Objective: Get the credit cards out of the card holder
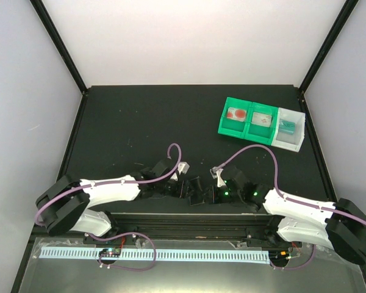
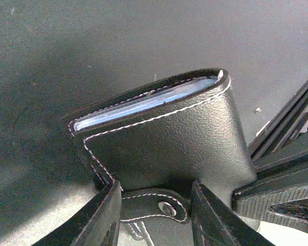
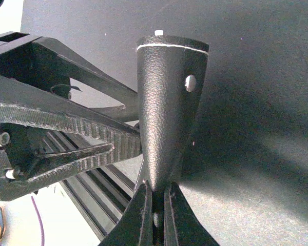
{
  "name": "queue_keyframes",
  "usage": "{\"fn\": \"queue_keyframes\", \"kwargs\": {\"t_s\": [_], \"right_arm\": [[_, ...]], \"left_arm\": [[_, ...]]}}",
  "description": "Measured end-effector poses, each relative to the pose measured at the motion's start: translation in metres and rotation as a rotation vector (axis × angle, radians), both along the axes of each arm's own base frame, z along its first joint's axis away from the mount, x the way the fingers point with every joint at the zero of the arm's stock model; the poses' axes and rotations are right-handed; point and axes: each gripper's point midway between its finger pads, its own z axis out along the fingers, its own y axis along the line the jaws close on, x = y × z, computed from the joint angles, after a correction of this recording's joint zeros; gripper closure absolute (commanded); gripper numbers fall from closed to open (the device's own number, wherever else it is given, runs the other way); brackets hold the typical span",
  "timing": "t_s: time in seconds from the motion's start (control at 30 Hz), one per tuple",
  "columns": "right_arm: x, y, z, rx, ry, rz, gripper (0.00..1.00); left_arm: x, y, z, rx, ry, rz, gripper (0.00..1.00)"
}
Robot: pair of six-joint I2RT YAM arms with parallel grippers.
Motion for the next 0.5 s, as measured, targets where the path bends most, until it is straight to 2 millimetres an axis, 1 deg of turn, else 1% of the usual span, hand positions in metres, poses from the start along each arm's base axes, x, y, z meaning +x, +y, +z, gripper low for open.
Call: {"fn": "queue_keyframes", "kwargs": {"t_s": [0.13,0.5], "right_arm": [[0.0,-0.0026,-0.0032,-0.007,0.0,-0.009,0.99],[0.0025,-0.0033,-0.0058,-0.013,-0.007,-0.02,0.99]], "left_arm": [[0.0002,-0.0022,-0.0001,0.016,0.003,-0.008,0.69],[-0.0022,-0.0031,-0.0021,0.039,0.011,-0.021,0.78]]}}
